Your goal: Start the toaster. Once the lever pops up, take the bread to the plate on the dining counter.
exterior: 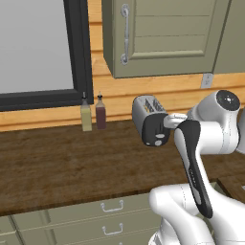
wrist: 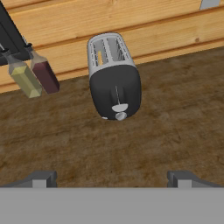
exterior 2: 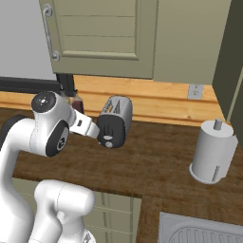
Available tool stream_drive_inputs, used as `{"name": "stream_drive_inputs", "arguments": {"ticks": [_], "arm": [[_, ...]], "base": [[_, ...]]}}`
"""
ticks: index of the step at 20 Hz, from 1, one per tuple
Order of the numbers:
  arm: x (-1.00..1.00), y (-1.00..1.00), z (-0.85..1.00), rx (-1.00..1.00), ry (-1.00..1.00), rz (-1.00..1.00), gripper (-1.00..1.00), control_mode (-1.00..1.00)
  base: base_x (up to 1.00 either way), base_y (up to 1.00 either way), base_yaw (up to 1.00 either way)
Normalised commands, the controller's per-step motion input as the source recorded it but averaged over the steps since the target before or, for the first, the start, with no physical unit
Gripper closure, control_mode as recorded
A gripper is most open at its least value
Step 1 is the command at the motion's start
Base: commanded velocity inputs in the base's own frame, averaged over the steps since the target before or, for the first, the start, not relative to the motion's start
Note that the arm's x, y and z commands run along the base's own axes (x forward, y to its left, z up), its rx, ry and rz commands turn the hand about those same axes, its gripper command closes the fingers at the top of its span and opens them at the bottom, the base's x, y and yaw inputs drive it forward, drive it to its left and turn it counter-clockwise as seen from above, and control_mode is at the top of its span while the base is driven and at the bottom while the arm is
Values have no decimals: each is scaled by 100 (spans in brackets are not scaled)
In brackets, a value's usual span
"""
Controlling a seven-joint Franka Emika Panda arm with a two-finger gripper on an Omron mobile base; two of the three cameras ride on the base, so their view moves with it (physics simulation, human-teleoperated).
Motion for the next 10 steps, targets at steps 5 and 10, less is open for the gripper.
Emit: {"name": "stream_drive_inputs", "arguments": {"ticks": [5,10], "arm": [[0,0,0,0,0,0,-100,-100],[0,0,0,0,0,0,-100,-100]], "base": [[0,0,0],[0,0,0]]}}
